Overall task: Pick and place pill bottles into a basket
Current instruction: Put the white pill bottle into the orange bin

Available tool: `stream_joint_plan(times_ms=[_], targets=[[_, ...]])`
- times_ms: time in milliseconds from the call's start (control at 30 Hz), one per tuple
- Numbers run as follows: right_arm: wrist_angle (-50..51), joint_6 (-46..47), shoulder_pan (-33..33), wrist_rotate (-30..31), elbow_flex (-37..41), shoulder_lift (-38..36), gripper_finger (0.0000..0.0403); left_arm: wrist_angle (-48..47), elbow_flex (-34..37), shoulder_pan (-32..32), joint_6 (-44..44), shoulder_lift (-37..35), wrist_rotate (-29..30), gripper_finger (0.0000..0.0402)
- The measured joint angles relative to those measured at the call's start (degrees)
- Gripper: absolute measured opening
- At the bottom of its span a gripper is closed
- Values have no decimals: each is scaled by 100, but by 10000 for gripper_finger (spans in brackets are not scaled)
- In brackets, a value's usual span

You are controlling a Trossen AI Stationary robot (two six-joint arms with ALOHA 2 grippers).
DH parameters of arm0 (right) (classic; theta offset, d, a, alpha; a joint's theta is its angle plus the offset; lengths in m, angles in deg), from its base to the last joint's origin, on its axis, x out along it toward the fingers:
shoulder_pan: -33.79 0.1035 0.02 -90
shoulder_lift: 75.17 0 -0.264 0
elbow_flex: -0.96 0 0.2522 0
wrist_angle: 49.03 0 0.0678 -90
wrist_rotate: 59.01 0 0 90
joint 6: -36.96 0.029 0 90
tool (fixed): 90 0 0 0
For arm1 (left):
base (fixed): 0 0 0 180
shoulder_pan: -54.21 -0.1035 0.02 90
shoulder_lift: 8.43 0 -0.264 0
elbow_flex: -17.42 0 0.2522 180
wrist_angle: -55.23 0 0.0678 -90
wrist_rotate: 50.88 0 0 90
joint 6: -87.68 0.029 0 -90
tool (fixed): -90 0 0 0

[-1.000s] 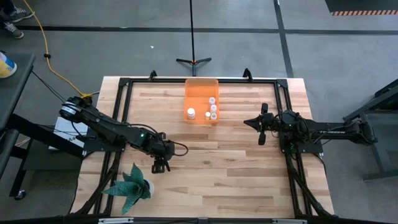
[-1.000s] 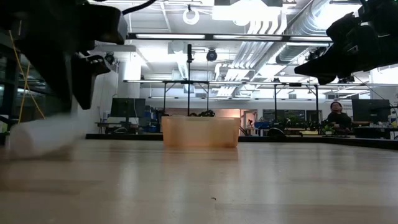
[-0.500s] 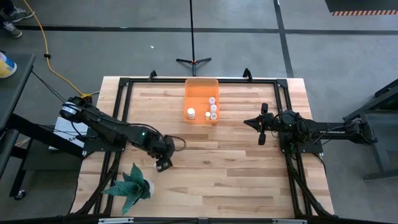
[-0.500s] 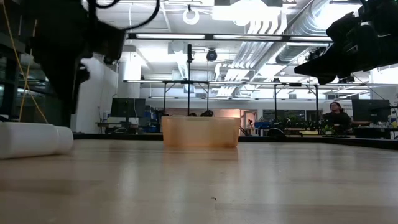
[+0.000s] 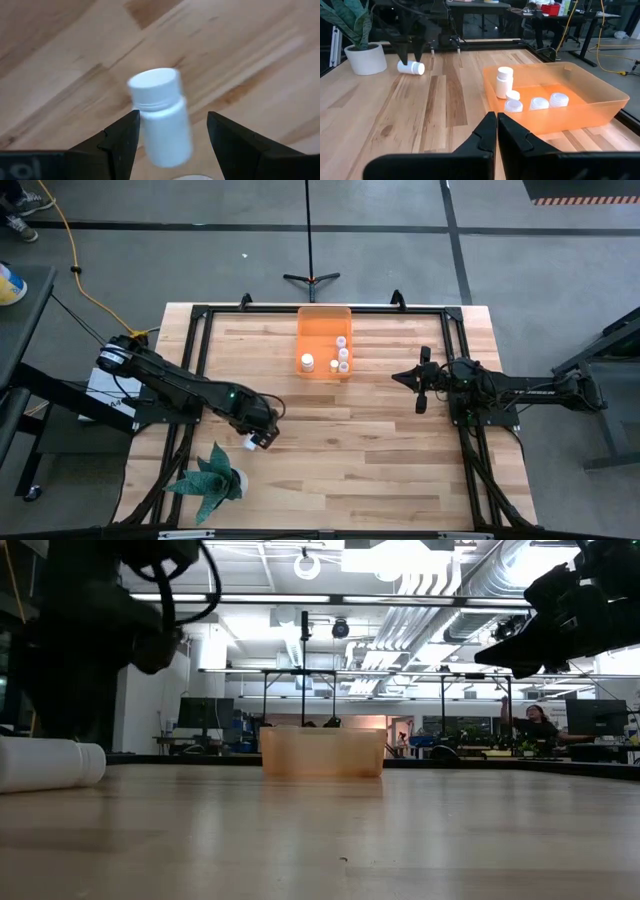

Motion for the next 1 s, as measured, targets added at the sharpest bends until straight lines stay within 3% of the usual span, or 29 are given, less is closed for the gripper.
stream_joint_plan(times_ms=[367, 667, 900, 1000], targets=[[17, -44, -2, 0, 0, 0, 2, 448, 533, -2, -358, 0, -4, 264], [63, -48, -2, 0, -2, 0, 4, 615, 799, -4, -32, 0, -18, 262], [148, -48, 0, -2, 0, 0, 2, 640, 946, -4, 204, -11, -148, 215], [148, -57, -1, 0, 0, 0, 6, 671, 946, -3, 611, -11, -98, 214]])
